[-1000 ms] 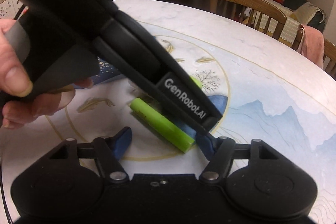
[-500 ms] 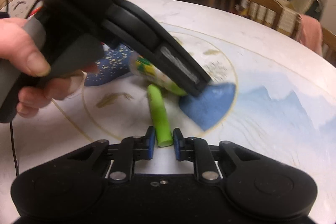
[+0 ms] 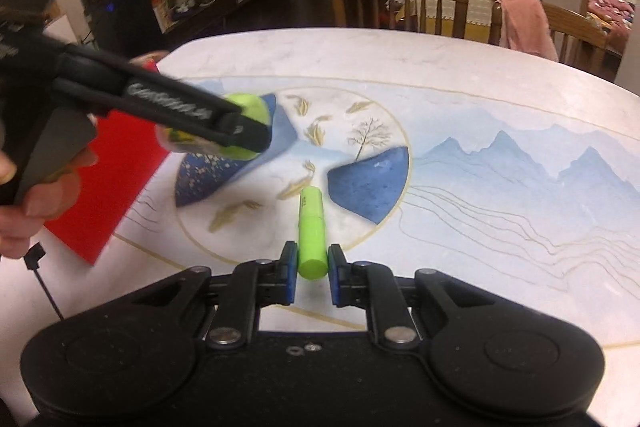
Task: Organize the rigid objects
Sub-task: 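Carry the jar and green stick over the red box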
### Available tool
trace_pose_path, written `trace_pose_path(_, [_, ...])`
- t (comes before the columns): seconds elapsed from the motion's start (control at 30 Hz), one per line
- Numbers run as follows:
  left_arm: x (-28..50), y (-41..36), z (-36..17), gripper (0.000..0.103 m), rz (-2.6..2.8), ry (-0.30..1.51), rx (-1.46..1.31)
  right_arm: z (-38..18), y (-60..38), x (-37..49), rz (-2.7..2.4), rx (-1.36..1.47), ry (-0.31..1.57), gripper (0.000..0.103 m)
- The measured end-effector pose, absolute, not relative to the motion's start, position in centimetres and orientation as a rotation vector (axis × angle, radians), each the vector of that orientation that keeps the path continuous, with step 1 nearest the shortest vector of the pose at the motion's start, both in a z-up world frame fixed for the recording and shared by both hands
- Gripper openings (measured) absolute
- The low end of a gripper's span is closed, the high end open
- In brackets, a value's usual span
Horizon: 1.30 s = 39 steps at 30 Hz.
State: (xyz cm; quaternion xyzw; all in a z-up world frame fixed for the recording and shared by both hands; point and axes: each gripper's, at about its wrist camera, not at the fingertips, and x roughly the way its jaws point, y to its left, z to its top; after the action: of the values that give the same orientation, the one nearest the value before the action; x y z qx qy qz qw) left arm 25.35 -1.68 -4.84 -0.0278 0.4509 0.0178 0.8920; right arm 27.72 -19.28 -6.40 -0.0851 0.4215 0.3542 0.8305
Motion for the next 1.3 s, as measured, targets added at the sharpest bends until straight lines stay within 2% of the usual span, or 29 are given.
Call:
trace_pose_path(0.33, [19.7,3.7,-0.9,0.089,0.057,0.906,-0.087,-1.2,-17.1,22.8,0.758,-0.122,0.817,0.014])
trace_pose_path(0.7, [14.8,12.4,1.5,0.089,0.129,0.873,-0.097,2.7,-9.2,19.0,0.834,-0.119,0.739,0.014])
trace_pose_path(1.0, [12.1,19.5,0.1,0.089,0.188,0.904,-0.093,2.8,-1.0,17.3,0.886,-0.167,0.729,0.014])
trace_pose_path(1.3, [11.6,23.1,-4.0,0.089,0.177,0.984,-0.071,-0.3,6.0,18.1,0.867,-0.238,0.795,0.014])
